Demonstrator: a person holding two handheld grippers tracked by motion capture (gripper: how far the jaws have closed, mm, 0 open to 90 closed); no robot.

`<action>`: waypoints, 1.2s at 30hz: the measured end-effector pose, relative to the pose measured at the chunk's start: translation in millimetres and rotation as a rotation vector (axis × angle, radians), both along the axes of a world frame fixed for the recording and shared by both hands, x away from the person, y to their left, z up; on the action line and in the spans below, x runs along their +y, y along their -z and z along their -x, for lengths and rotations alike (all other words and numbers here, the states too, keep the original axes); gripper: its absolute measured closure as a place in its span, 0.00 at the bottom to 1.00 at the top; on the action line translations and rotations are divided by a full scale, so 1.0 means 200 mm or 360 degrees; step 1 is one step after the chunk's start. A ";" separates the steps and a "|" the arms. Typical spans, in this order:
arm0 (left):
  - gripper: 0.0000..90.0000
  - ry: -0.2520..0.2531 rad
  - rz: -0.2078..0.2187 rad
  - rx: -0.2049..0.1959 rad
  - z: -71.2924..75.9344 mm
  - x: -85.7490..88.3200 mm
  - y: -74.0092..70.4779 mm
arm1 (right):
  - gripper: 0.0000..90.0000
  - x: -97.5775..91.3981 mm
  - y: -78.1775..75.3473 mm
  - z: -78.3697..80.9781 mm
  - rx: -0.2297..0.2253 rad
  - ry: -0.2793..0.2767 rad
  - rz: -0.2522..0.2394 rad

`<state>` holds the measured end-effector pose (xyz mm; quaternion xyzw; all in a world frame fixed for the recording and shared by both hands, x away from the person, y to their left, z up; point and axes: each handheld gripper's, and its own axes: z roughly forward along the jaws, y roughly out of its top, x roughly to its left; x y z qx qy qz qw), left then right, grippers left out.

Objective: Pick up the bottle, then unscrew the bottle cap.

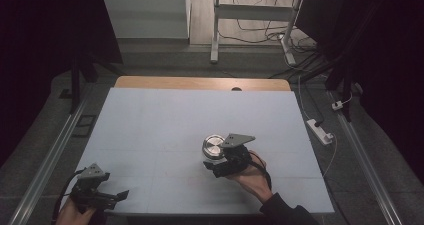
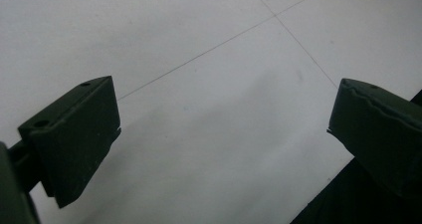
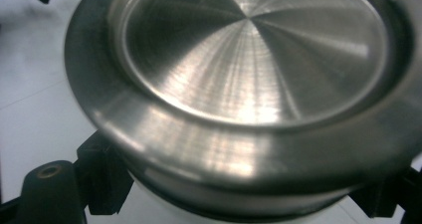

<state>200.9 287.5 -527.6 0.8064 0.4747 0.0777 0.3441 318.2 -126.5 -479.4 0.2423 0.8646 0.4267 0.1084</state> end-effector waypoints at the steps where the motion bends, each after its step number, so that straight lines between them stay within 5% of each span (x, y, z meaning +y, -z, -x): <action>1: 0.01 0.0001 0.0000 0.0001 0.00 0.00 0.00 | 0.17 0.02 0.00 0.01 -0.0003 -0.0023 0.0000; 12: 0.00 -0.0009 -0.0010 0.0003 0.00 0.00 0.00 | 0.17 0.07 0.01 0.06 -0.0018 -0.0104 0.0047; 18: 0.00 -0.0009 0.0061 0.0002 0.00 0.01 0.00 | 0.17 0.07 0.01 0.06 -0.0018 -0.0099 0.0046; 21: 0.00 0.0022 0.0138 -0.0061 0.00 0.01 -0.02 | 0.17 0.07 0.01 0.06 -0.0013 -0.0105 0.0047; 36: 0.00 0.0214 0.0247 -0.0277 -0.03 -0.08 -0.09 | 0.17 0.08 0.00 0.06 0.0007 -0.0130 0.0022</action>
